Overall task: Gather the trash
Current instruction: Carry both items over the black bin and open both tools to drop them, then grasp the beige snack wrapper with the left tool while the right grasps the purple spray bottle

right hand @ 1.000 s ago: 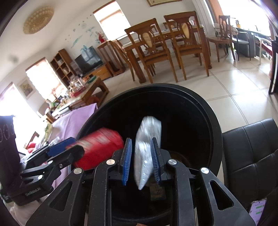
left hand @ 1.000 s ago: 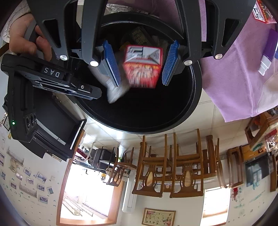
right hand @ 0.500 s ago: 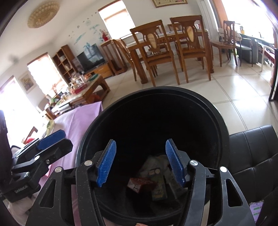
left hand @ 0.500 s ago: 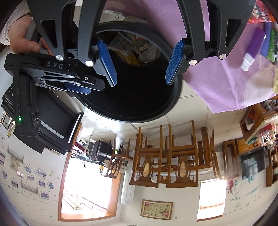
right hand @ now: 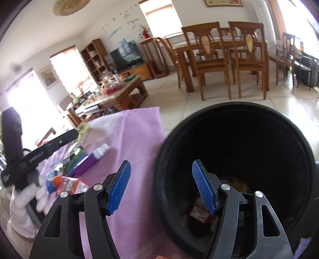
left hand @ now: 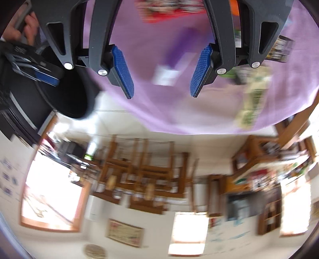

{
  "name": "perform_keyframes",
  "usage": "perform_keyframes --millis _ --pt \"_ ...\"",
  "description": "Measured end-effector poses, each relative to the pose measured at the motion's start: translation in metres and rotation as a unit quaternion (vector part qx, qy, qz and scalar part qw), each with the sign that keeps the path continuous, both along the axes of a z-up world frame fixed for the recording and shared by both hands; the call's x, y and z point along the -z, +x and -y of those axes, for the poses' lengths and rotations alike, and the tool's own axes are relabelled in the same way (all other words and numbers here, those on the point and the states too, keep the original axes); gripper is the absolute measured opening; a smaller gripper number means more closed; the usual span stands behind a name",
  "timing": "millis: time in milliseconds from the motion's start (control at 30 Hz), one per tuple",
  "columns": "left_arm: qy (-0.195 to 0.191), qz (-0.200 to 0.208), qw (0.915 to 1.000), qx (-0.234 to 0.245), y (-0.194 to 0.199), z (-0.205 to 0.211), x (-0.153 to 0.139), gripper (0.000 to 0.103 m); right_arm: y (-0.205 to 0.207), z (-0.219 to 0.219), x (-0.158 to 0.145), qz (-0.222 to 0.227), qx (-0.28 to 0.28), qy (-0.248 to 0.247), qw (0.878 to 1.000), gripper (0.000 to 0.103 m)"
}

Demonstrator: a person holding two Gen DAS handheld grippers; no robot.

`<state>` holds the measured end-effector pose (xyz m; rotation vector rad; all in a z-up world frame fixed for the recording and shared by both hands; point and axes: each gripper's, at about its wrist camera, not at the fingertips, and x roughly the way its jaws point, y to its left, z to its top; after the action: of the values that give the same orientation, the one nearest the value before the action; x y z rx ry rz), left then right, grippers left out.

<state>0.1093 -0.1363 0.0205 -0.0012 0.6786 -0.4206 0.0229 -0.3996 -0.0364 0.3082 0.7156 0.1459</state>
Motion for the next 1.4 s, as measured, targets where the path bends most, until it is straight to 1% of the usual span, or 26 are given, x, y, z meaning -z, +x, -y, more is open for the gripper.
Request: perform_keyframes --millis 33,133,200,300,433,567,667,733,767,900,933,1000,1067,1133,1200,1233,1300,1333,1400 --pt "0.007 -0.007 0.9998 -0.017 0.010 -0.015 0.002 0.059 0.003 -0.009 0.000 0.000 -0.006 0.001 1.000 0.065" --pt "0.028 -0.033 0.9981 -0.045 0.038 -0.042 0.009 0.059 0.016 -0.037 -0.003 0.001 -0.029 0.011 1.000 0.065" --pt "0.041 -0.051 0.9966 -0.051 0.054 -0.052 0.015 0.059 0.026 -0.060 -0.003 -0.001 -0.045 0.017 0.999 0.065" --pt "0.065 -0.078 0.9934 -0.053 0.078 -0.060 0.028 0.059 0.046 -0.090 -0.001 -0.017 -0.076 0.017 0.997 0.065" --pt "0.064 -0.103 0.9910 -0.057 0.096 -0.076 0.041 0.059 0.076 -0.124 0.009 -0.054 -0.103 0.015 0.993 0.065" --pt "0.063 -0.125 0.9876 -0.070 0.109 -0.088 0.050 0.059 0.102 -0.150 0.021 -0.092 -0.115 0.009 0.989 0.064" --pt "0.054 -0.135 0.9867 -0.072 0.112 -0.095 0.049 0.058 0.116 -0.160 0.025 -0.105 -0.114 0.013 0.988 0.064" --pt "0.038 -0.143 0.9863 -0.074 0.113 -0.102 0.051 0.057 0.125 -0.167 0.027 -0.111 -0.114 0.013 0.987 0.064" --pt "0.027 -0.149 0.9859 -0.071 0.112 -0.106 0.052 0.047 0.129 -0.170 0.028 -0.115 -0.112 0.014 0.987 0.064" --pt "0.017 -0.153 0.9858 -0.067 0.109 -0.109 0.052 0.027 0.140 -0.186 0.032 -0.115 -0.112 -0.014 0.987 0.064" --pt "0.018 -0.153 0.9858 -0.067 0.109 -0.108 0.053 0.019 0.141 -0.189 0.033 -0.112 -0.112 -0.026 0.987 0.062" --pt "0.022 -0.151 0.9860 -0.068 0.107 -0.107 0.053 0.018 0.143 -0.195 0.033 -0.105 -0.107 -0.049 0.988 0.050" --pt "0.026 -0.148 0.9864 -0.067 0.102 -0.106 0.052 0.018 0.147 -0.196 0.035 -0.100 -0.108 -0.059 0.987 0.042" --pt "0.030 -0.145 0.9867 -0.068 0.098 -0.103 0.053 0.018 0.149 -0.198 0.036 -0.094 -0.111 -0.068 0.987 0.038" --pt "0.028 -0.141 0.9872 -0.069 0.096 -0.102 0.052 0.018 0.145 -0.198 0.037 -0.087 -0.114 -0.077 0.987 0.030" --pt "0.025 -0.134 0.9882 -0.071 0.092 -0.102 0.051 0.018 0.146 -0.196 0.037 -0.085 -0.114 -0.078 0.987 0.029" --pt "0.019 -0.124 0.9894 -0.073 0.089 -0.102 0.047 0.018 0.141 -0.188 0.036 -0.078 -0.112 -0.059 0.989 0.026" --pt "0.017 -0.117 0.9901 -0.076 0.085 -0.101 0.044 0.018 0.138 -0.184 0.032 -0.067 -0.109 -0.052 0.990 0.024" --pt "0.010 -0.102 0.9922 -0.072 0.080 -0.099 0.036 0.018 0.131 -0.176 0.026 -0.051 -0.101 -0.056 0.992 0.023"
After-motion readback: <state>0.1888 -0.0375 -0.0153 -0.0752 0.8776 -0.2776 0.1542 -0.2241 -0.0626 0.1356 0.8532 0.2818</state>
